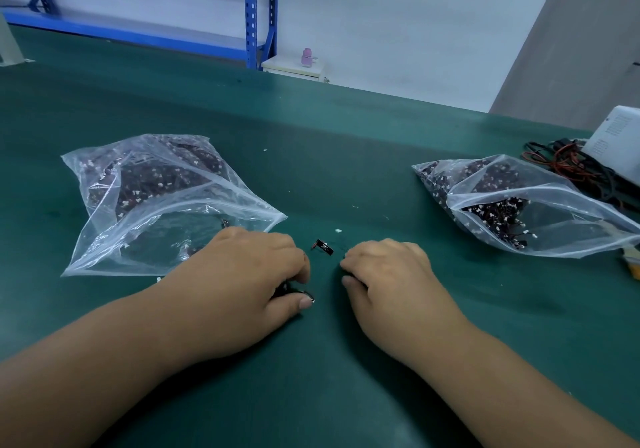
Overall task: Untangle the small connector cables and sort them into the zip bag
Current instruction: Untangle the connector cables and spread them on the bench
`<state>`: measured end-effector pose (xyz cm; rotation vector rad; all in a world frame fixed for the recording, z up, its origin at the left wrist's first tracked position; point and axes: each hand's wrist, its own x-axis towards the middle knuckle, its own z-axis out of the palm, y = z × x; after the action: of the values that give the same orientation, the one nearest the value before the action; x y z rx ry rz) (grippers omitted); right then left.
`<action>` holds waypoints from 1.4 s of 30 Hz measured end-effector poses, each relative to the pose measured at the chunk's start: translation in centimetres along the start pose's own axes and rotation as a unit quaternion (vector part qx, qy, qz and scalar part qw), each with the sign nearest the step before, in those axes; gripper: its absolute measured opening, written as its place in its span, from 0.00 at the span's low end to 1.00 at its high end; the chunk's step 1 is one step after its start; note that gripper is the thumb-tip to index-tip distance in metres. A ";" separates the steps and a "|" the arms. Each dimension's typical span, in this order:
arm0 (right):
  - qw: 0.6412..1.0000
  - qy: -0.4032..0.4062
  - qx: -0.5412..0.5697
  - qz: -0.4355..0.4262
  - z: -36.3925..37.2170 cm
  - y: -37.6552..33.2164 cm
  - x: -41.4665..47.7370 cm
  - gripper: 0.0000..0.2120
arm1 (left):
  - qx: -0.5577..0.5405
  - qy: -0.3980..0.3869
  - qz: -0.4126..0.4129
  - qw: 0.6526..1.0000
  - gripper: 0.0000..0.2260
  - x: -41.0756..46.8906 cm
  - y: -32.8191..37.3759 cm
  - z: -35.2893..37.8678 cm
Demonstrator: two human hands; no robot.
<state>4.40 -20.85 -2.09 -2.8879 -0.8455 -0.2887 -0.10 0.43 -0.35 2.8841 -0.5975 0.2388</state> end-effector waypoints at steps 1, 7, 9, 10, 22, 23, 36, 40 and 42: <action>1.000 -0.003 0.017 -0.002 0.2 0.1 0.1 0.10 | 0.006 -0.001 -0.004 1.000 0.16 0.0 -0.1 0.0; 0.985 0.059 0.156 0.035 0.2 0.8 0.2 0.13 | 0.019 -0.008 -0.010 1.000 0.18 -0.3 -0.1 -0.2; 0.986 0.097 0.117 0.073 0.0 1.2 0.2 0.07 | 0.020 -0.007 -0.016 1.000 0.16 -0.3 -0.1 -0.2; 0.988 0.084 0.087 0.091 -0.1 1.3 0.3 0.05 | 0.022 -0.008 -0.019 1.000 0.15 -0.3 -0.2 -0.1; 0.993 0.017 0.059 0.103 -0.3 1.1 0.4 0.09 | 0.005 0.010 -0.008 1.000 0.06 0.1 -0.4 0.1; 0.992 0.025 0.064 0.107 -0.4 1.0 0.4 0.09 | 0.001 0.016 -0.007 1.000 0.05 0.2 -0.4 0.1; 0.991 0.060 0.113 -0.050 -0.5 -2.2 -0.8 0.19 | -0.067 0.056 0.024 0.996 0.03 0.4 0.3 -0.4; 0.975 0.104 0.189 -0.052 -0.2 -1.8 -0.8 0.10 | -0.071 0.041 0.015 0.997 0.01 0.3 0.1 -0.2; 0.961 0.122 0.244 -0.033 -0.1 -1.6 -0.8 0.09 | -0.078 0.036 0.007 0.996 0.01 0.3 0.0 -0.2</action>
<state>2.89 -19.92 -2.10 -2.3158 -0.8291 -0.3732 0.15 0.31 -0.12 2.7103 -0.5946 0.2820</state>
